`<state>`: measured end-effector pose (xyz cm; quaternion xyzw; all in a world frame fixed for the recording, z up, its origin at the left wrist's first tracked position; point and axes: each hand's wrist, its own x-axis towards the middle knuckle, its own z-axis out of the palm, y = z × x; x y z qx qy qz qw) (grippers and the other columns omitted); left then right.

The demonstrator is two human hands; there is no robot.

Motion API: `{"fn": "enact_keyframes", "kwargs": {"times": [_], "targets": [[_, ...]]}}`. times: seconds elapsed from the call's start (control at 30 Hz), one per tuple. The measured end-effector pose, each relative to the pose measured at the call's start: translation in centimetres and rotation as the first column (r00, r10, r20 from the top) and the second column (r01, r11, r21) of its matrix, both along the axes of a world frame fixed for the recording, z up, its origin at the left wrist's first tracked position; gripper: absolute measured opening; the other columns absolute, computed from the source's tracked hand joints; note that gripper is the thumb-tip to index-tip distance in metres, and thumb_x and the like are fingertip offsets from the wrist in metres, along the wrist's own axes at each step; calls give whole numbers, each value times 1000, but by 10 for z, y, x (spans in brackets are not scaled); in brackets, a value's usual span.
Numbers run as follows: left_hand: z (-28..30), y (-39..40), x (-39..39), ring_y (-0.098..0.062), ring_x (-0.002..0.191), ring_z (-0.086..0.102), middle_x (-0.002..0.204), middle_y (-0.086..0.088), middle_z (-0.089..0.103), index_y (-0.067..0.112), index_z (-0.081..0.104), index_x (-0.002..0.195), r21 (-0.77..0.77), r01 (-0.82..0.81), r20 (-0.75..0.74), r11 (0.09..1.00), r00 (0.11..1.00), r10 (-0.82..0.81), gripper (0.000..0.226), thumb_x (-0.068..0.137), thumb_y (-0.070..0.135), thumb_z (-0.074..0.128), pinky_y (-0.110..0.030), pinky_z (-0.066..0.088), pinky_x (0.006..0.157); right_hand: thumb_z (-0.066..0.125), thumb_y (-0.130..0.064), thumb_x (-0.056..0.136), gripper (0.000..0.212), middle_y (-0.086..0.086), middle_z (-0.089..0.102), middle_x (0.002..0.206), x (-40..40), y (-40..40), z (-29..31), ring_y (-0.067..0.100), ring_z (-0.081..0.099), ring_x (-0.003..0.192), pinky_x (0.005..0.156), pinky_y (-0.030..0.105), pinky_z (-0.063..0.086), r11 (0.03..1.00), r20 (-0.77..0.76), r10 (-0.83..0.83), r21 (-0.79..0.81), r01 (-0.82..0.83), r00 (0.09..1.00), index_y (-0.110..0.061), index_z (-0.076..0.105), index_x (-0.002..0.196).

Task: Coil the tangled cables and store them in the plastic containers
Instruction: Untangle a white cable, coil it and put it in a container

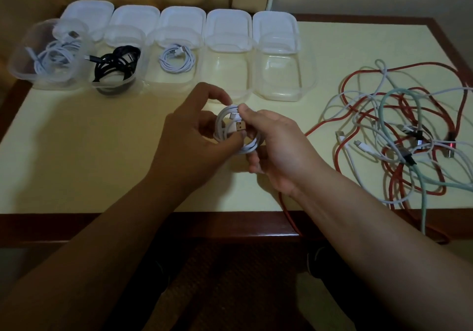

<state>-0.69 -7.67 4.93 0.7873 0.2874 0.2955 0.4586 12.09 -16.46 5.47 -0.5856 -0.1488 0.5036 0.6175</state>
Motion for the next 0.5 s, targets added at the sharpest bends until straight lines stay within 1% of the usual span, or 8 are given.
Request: {"fn": "enact_keyframes", "kwargs": {"times": [0.07,0.13,0.17,0.2,0.23,0.3,0.4,0.5], "targets": [[-1,-3,0,-16,69,73,80,3,76,20,63,112,129,-67,0,989,998,67,36,82,19,82,-40,58,65,67,-32,101,27,12,55,62,-1,1,-2,16,43,34,38,20,39,1000,50,-21,17,20,999,-6,63,95],[-4,-3,0,-11,77,71,102,8,74,23,72,108,272,-134,18,953,991,134,28,83,27,83,-38,58,66,68,-32,101,31,14,54,62,0,2,-4,15,45,35,38,21,41,999,107,-44,21,42,993,-1,66,100],[-7,-1,0,-9,82,69,113,8,70,24,76,106,340,-165,32,926,986,164,25,82,31,83,-38,57,66,67,-32,101,36,13,54,61,1,2,-5,15,46,35,38,22,42,999,131,-53,19,51,990,4,66,103],[-9,1,0,-9,85,68,118,6,67,23,78,102,391,-186,50,902,982,181,22,83,32,84,-37,56,66,67,-31,102,40,14,55,61,2,2,-5,14,47,35,38,22,43,998,149,-58,20,55,987,9,64,105],[-11,2,0,-11,87,67,115,3,67,21,80,99,422,-195,68,885,981,183,19,83,30,83,-38,55,66,67,-30,102,44,15,55,62,2,2,-6,15,48,35,39,23,44,998,165,-62,28,58,984,12,61,107],[-14,0,1,-16,87,67,102,1,70,16,80,95,470,-174,85,865,985,152,12,86,23,81,-41,54,68,67,-28,102,46,17,56,62,3,3,-9,17,49,35,40,24,45,997,211,-77,45,69,974,16,56,109],[-15,-6,4,-23,85,67,94,0,71,11,78,92,543,-156,94,825,988,124,5,90,15,78,-44,52,69,69,-28,101,46,12,58,58,6,3,-13,18,52,37,40,25,47,994,276,-109,40,102,955,16,55,104],[-9,-12,5,-17,85,67,94,-2,70,7,77,92,487,-190,163,853,979,125,4,91,11,78,-39,55,67,71,-30,100,45,13,56,59,12,3,-13,17,53,38,40,25,48,994,289,-108,6,112,951,14,59,99]]}}
